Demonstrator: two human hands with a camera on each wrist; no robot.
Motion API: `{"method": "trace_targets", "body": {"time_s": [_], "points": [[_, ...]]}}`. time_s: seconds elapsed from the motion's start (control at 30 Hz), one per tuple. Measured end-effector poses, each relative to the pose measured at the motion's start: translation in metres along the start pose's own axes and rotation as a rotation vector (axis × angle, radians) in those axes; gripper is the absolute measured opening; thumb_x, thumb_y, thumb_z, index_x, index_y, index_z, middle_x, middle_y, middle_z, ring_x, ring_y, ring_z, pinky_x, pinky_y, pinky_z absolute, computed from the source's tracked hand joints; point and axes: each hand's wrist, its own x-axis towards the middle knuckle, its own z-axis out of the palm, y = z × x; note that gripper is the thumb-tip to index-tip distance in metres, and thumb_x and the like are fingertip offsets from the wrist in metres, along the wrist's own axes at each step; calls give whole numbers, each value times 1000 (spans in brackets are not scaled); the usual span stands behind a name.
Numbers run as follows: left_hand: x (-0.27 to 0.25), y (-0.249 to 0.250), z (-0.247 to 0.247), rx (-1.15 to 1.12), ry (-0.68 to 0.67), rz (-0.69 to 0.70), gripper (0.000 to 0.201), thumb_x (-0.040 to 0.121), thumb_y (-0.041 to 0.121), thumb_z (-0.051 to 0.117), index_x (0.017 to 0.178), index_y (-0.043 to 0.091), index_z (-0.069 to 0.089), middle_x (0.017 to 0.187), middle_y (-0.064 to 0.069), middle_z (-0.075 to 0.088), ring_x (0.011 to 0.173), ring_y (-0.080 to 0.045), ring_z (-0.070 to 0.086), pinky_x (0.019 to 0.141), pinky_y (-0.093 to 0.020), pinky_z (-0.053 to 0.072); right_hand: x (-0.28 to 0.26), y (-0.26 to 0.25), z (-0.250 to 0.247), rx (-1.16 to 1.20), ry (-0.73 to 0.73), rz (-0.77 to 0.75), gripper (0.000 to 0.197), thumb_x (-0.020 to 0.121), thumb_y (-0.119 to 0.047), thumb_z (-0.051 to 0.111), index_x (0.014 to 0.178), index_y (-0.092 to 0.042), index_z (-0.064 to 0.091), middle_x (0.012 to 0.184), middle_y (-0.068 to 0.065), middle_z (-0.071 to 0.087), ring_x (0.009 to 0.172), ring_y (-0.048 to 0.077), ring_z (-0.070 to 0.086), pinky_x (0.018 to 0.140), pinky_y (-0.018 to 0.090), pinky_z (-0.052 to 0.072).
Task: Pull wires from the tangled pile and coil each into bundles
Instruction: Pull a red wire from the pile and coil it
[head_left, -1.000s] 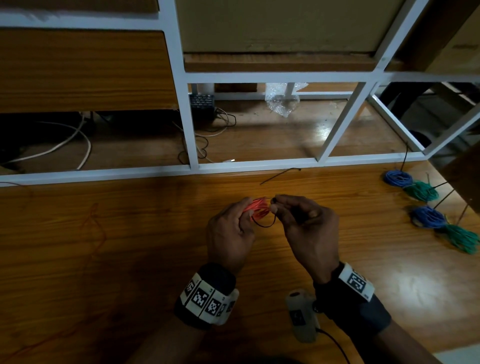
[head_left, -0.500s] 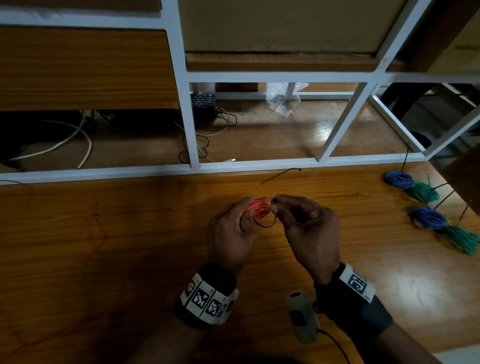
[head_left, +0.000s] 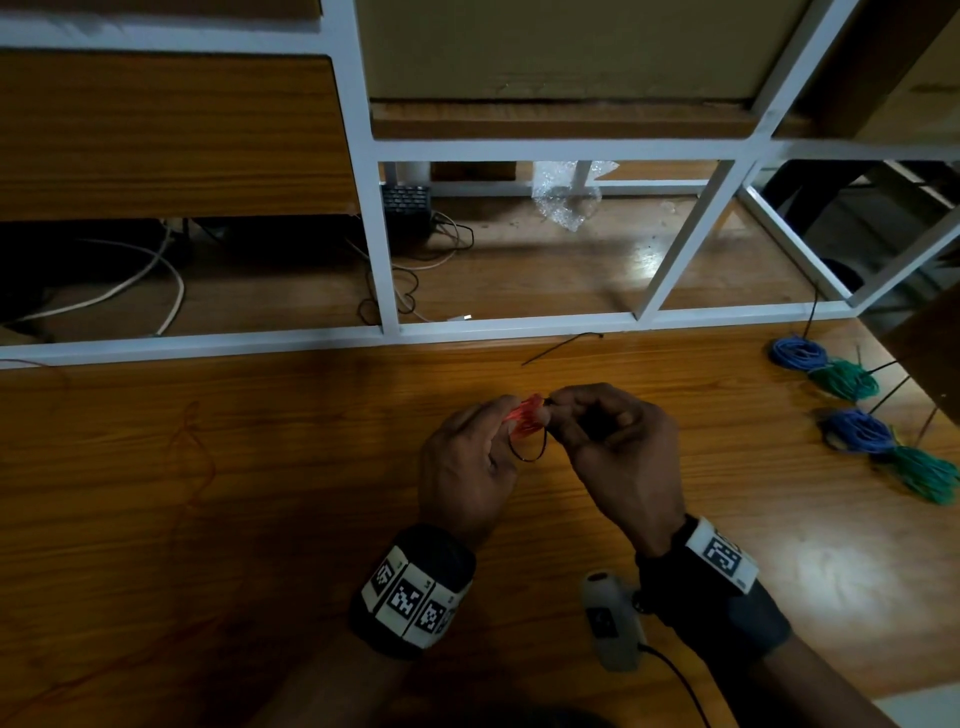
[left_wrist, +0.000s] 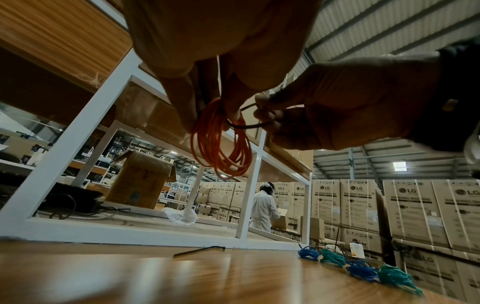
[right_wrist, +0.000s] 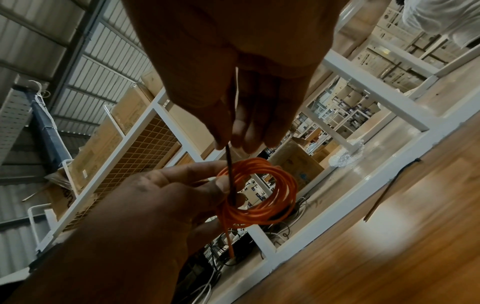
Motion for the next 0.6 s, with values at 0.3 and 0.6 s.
{"method": "trace_targets", "body": {"time_s": [0.3, 0.6], "points": [[-1, 5, -4, -80, -146, 81, 49, 96, 13, 60, 142, 28, 53, 120, 0, 71, 101, -14, 69, 80, -33, 59, 12, 10, -10, -230, -120, -182, 3, 92, -19, 79, 93, -22, 80, 94, -9, 72, 75, 1, 65, 62, 14, 48], [-1, 12, -4, -110, -139, 94, 41, 96, 20, 62, 134, 34, 56, 116, 3, 73, 94, -12, 72, 72, -32, 60, 14, 17, -18, -68, -87, -35, 7, 89, -24, 80, 84, -21, 76, 90, -11, 75, 89, 7, 69, 77, 29, 53]]}}
